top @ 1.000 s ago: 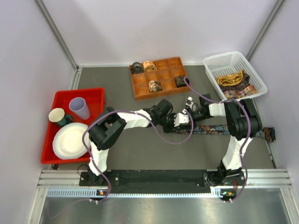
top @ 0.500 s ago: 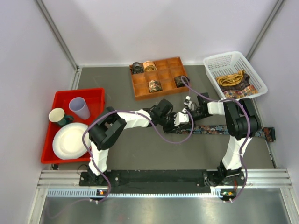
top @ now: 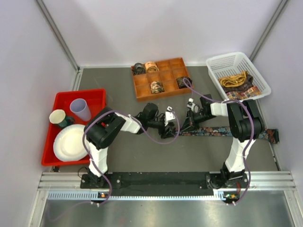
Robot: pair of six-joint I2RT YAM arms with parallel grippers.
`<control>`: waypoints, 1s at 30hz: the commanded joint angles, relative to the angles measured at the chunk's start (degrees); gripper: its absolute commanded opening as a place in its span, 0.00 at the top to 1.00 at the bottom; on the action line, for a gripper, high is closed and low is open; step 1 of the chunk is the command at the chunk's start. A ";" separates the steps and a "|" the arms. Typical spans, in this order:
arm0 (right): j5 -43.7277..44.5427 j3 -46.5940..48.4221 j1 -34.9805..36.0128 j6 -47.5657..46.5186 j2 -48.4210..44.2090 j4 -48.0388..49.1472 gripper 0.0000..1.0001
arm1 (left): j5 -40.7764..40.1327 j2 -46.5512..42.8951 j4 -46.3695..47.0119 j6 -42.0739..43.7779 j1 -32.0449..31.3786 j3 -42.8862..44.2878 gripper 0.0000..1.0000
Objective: Roll the ties
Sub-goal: Roll the tie at the center of the board.
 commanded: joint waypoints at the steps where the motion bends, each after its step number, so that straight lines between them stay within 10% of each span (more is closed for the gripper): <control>1: 16.75 0.12 -0.43 -3.89 2.19 -1.32 1.00 | 3.31 4.66 7.85 -6.08 -0.66 -3.32 0.28; 12: 22.20 2.94 -0.78 -2.30 3.77 -4.66 1.00 | 0.42 10.55 19.03 -6.08 -3.56 -2.45 0.45; 20: 14.22 5.92 -0.87 -6.16 3.25 -7.12 1.00 | -5.81 7.31 0.00 1.55 -3.56 0.54 0.72; 30: 2.70 7.25 -5.17 -15.04 -2.90 -16.35 0.45 | -17.68 4.23 -29.37 9.65 -5.23 7.57 0.77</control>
